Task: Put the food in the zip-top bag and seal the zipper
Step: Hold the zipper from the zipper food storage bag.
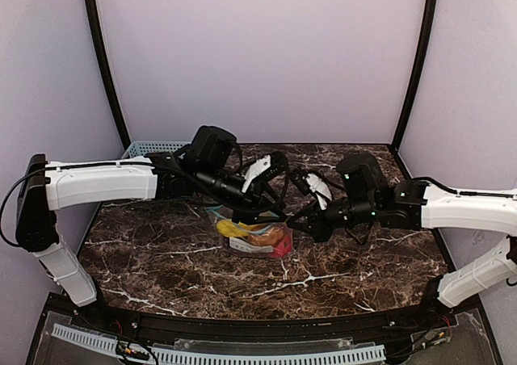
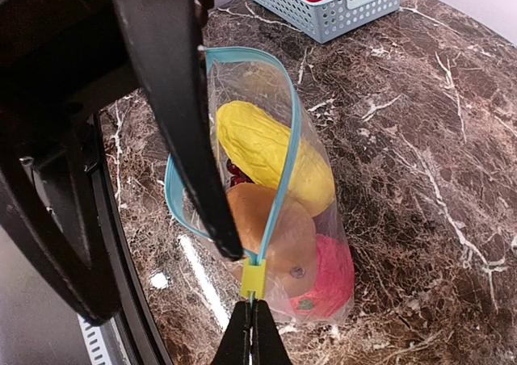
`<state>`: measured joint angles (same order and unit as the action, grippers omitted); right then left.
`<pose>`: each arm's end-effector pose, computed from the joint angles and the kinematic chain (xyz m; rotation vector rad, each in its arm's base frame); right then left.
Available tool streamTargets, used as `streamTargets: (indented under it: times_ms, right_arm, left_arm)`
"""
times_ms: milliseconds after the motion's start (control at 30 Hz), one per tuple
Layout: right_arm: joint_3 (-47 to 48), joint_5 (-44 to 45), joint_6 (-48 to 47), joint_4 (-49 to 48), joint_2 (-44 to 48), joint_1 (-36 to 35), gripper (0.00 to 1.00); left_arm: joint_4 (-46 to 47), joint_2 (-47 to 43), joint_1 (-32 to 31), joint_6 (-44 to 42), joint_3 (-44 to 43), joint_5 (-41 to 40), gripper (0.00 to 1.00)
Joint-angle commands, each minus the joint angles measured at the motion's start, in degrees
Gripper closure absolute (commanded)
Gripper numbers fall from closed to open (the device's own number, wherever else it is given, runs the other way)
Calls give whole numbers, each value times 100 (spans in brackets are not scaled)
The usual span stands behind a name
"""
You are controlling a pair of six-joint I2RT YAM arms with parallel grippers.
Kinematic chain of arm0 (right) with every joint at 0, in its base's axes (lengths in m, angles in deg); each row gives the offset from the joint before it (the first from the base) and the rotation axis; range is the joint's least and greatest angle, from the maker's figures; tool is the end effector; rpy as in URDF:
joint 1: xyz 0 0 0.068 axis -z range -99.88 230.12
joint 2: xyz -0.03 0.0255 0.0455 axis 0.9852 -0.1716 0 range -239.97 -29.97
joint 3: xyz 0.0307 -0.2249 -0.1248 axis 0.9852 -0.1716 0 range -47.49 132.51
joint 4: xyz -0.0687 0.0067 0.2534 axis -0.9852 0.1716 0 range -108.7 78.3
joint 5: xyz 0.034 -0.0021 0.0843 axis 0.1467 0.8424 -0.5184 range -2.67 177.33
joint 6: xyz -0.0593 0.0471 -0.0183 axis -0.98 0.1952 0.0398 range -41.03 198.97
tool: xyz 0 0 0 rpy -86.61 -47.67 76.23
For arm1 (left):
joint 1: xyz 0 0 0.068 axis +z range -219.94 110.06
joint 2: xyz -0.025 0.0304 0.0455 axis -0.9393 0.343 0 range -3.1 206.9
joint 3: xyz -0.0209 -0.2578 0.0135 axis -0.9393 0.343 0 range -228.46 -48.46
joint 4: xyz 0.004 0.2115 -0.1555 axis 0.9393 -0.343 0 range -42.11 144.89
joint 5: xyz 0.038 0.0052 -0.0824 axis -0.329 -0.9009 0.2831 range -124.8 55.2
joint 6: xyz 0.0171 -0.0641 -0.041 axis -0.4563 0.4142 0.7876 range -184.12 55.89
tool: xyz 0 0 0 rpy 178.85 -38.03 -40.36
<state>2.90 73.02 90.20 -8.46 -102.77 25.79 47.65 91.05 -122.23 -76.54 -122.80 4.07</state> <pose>0.1693 0.2641 0.2390 -0.9764 2.0489 0.9096 0.2128 -0.3437 0.2784 1.4837 1.5074 -1.1171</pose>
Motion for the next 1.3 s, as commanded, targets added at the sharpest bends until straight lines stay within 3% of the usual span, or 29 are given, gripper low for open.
streamTargets:
  times_ms: [0,167,333,733,933,1267]
  right_arm:
    - [-29,-74,-14,-294,135,-25,100]
    - [-25,-107,-19,-297,135,-25,100]
    - [-22,-130,-15,-300,123,-24,100]
    - [-12,-119,5,-301,117,-25,100]
    - [-45,-92,21,-336,146,-25,100]
    - [-95,-99,55,-415,180,-23,100]
  left_arm:
    - [251,113,-3,-18,151,128,64]
    - [480,242,160,200,261,384,65]
    - [118,390,181,42,126,439,68]
    - [-564,559,176,-375,-129,227,76]
    - [-590,579,169,-333,-159,230,83]
    - [-586,651,92,-327,-199,191,86]
